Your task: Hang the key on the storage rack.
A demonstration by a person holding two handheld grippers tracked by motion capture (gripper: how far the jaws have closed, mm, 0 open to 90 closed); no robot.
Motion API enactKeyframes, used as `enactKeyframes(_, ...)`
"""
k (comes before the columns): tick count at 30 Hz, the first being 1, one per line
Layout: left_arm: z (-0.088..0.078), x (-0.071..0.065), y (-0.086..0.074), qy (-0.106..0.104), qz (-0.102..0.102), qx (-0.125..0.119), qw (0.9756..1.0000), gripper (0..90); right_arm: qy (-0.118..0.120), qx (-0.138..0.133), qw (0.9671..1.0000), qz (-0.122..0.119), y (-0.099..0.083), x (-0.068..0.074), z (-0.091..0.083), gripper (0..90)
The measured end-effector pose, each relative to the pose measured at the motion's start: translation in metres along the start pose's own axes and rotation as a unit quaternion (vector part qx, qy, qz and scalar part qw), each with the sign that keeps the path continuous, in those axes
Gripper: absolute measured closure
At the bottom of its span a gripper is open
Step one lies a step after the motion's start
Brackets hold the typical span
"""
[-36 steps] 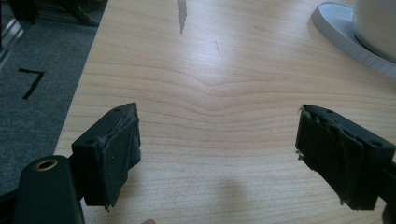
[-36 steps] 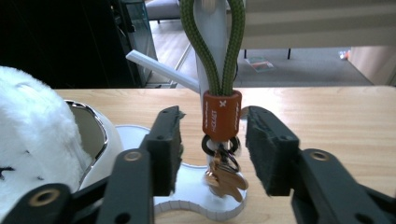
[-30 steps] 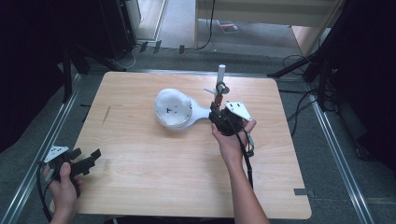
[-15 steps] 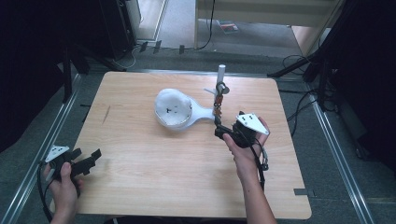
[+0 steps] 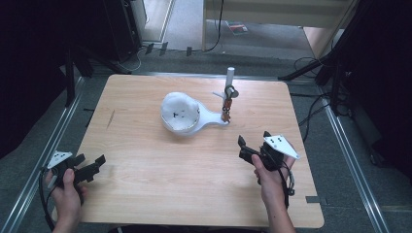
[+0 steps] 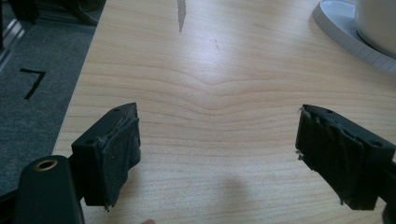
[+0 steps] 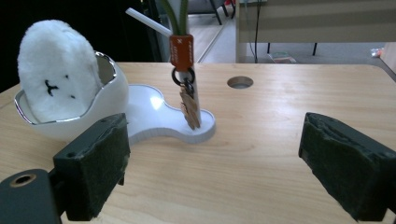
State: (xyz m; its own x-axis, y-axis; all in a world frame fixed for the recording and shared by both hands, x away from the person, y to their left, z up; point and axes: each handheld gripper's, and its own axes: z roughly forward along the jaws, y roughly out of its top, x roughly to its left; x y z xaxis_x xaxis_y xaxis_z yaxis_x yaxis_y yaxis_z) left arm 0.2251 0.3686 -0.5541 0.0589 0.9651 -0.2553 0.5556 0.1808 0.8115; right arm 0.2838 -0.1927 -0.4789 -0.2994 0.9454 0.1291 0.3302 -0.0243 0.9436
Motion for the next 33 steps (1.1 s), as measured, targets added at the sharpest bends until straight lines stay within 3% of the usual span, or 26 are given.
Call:
enactKeyframes(9,0.000,0.000,0.000,0.000,0.000,0.000,1.0000,14.8,-0.026,0.014,0.9995,0.000,-0.022,-0.028,-0.022,9.1)
enactKeyframes(15,0.000,0.000,0.000,0.002,0.001,-0.001,1.0000,14.8,-0.029,0.018,0.9994,0.003,-0.032,-0.042,-0.034,9.1)
enactKeyframes(33,-0.001,0.000,0.000,0.002,0.002,-0.001,1.0000,14.8,-0.083,0.014,0.9962,0.022,-0.065,-0.108,-0.095,9.5)
